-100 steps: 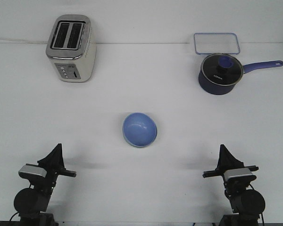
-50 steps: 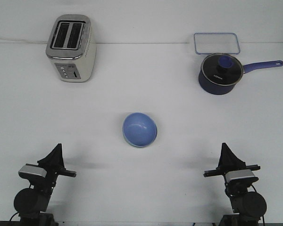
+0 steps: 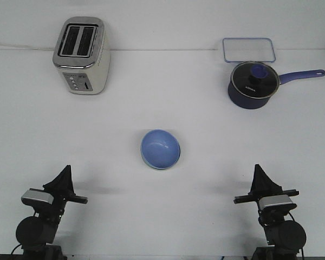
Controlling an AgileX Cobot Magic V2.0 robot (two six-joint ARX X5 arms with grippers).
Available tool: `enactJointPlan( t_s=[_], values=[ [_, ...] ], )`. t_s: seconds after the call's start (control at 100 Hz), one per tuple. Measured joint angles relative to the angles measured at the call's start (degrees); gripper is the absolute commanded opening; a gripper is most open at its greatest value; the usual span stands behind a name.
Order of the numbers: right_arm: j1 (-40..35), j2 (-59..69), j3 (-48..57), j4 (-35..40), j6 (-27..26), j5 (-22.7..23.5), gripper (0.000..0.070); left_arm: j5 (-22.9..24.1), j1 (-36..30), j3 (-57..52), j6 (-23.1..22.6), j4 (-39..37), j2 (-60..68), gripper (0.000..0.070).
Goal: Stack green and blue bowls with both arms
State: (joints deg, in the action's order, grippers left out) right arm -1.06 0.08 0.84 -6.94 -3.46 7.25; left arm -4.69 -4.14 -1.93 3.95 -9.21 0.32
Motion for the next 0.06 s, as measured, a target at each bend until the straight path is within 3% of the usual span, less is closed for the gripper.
enactJointPlan(
  t_s=[0.06],
  values=[
    [0.0, 0.0, 0.0, 0.0, 0.02, 0.02, 0.0007, 0.0, 0.0, 0.0, 0.0, 0.0, 0.0, 0.0012]
  ],
)
